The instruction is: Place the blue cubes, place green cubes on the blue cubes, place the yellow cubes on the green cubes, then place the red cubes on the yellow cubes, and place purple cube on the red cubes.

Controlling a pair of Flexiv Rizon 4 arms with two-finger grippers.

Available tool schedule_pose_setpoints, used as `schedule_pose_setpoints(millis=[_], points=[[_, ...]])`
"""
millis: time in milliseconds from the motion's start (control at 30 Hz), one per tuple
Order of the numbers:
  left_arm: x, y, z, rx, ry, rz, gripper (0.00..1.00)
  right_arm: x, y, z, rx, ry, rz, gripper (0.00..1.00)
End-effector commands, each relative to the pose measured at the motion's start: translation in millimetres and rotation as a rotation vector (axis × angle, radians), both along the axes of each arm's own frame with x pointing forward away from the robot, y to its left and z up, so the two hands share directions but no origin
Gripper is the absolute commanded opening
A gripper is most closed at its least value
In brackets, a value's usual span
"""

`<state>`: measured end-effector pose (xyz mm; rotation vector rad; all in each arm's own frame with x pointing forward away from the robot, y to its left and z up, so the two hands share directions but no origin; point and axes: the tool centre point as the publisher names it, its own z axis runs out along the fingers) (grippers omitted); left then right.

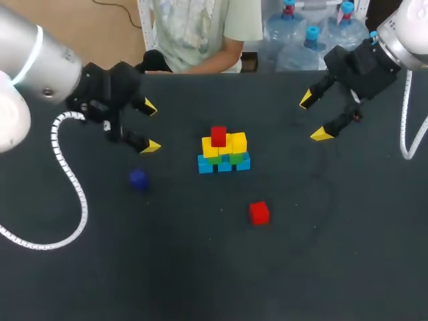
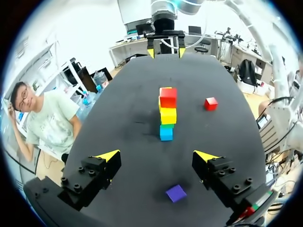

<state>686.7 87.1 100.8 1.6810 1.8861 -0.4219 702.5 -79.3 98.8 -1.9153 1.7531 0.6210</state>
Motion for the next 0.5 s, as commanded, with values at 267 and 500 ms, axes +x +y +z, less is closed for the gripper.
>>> schedule_pose_setpoints(millis=[267,500], points=[[-8.7,14,-3.4,-0.004,-0.003,0.095,1.00,-0.1,0,0,0.001,-0.001,0.001,1.00],[-7.4,17,-4.5,-0.016,-0.001,0.102,1.00,-0.1,0,0,0.001,-0.001,0.001,1.00]])
